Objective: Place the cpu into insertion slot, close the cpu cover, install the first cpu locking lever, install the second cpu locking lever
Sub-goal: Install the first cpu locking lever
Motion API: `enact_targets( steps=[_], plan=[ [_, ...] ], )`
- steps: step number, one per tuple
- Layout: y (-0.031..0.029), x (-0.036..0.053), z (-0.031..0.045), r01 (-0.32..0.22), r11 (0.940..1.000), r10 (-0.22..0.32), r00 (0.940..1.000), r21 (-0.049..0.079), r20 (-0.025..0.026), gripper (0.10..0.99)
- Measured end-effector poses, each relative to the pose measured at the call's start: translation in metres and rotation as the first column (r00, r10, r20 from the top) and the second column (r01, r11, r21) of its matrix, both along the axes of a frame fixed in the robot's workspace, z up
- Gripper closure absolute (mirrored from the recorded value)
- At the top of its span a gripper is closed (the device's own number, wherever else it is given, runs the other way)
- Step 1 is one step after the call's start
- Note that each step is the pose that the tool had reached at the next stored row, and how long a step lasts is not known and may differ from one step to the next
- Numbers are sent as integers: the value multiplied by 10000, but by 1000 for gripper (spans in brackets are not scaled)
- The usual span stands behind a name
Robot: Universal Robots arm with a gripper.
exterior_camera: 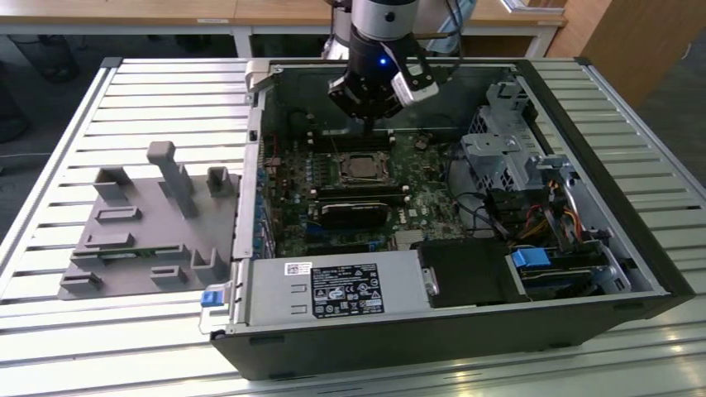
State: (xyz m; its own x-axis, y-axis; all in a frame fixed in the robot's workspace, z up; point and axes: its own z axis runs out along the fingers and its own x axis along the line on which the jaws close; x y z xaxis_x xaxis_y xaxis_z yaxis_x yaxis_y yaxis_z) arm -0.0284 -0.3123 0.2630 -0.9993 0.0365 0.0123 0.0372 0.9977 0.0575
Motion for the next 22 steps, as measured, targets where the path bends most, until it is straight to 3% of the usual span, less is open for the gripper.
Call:
enact_targets(
  steps=[6,11,22],
  plan=[
    [1,-144,-2,-4,10000,4,9999,-1,157,980],
    [0,-220,-2,-31,10000,31,9995,-1,329,980],
    [0,-432,-3,-34,10000,34,9993,-2,370,980]
  ],
)
